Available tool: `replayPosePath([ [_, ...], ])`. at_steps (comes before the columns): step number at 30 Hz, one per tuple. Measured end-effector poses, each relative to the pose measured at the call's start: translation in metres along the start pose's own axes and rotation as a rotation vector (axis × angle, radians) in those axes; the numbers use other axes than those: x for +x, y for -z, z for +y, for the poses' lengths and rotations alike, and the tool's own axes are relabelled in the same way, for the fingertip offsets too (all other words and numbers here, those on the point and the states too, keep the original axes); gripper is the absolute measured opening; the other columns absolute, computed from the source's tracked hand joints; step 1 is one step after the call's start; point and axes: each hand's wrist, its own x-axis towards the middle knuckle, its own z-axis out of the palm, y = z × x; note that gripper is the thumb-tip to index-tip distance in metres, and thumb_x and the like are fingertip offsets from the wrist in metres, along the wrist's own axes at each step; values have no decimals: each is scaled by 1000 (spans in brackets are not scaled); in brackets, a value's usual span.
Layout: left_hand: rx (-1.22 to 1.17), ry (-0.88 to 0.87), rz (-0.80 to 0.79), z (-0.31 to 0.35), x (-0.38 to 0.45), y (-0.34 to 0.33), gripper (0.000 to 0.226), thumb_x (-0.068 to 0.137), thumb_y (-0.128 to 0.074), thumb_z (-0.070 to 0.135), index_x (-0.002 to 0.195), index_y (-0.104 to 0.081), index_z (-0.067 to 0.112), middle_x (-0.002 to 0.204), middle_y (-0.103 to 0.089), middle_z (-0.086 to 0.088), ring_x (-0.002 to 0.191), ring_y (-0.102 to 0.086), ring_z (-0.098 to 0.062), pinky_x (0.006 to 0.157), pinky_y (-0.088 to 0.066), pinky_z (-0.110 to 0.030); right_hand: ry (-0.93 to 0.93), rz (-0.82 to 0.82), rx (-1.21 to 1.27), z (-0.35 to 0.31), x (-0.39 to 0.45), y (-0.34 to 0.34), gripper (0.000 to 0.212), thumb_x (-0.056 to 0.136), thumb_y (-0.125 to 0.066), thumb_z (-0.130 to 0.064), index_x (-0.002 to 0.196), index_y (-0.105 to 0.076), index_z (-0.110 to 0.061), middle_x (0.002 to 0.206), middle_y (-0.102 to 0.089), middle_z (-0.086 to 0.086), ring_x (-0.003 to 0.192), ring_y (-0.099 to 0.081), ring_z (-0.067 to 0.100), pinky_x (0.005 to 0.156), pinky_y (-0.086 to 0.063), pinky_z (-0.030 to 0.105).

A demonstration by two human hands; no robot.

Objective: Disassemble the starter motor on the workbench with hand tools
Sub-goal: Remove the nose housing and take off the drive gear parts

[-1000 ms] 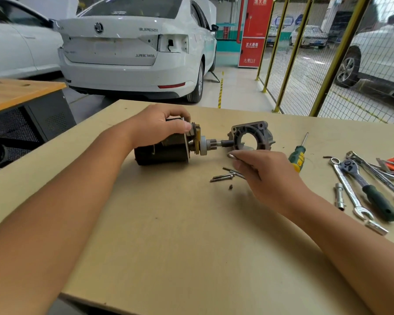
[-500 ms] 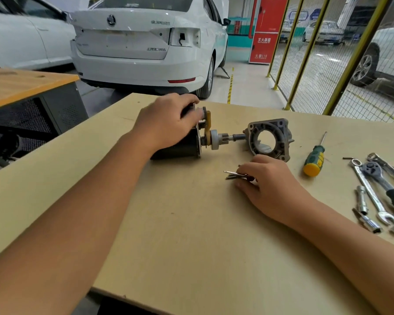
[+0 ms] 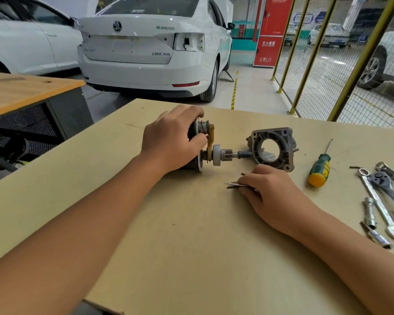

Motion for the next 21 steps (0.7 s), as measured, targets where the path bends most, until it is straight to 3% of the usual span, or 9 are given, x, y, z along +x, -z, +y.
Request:
replayPosePath([
  [6,-11,-48,127,6,-23,3,43,83,-54,41,123,-60,27,103,-59,5,89,-54,-25,60,-46,-32,36,-9,7,1,-1,3,19,96,-65,-18,111,-76,-13,95,-61,7,82,-60,26,73,-53,40],
  [13,-184,5,-16,8,-14,16,46,75,-54,41,119,-60,29,102,-61,6,90,-56,-25,75,-53,-42,145,110,33,-9,-3,4,27,100,-55,-32,99,-75,-15,83,-65,-1,70,-59,21,63,-50,43],
  [17,-201,-22,-49,6,-11,17,49,74,-48,46,118,-61,30,101,-62,8,88,-56,-24,76,-53,-39,103,267,162,-26,11,3,23,98,-60,-28,90,-73,-11,73,-61,-1,63,-54,16,56,-46,33],
  [21,-254,-28,-72,1,-8,20,46,77,-54,45,120,-63,32,106,-65,11,95,-59,-22,83,-53,-43,24,233,263,-41,52,12,19,93,-59,-22,81,-72,-15,63,-60,-9,59,-54,10,55,-40,26],
])
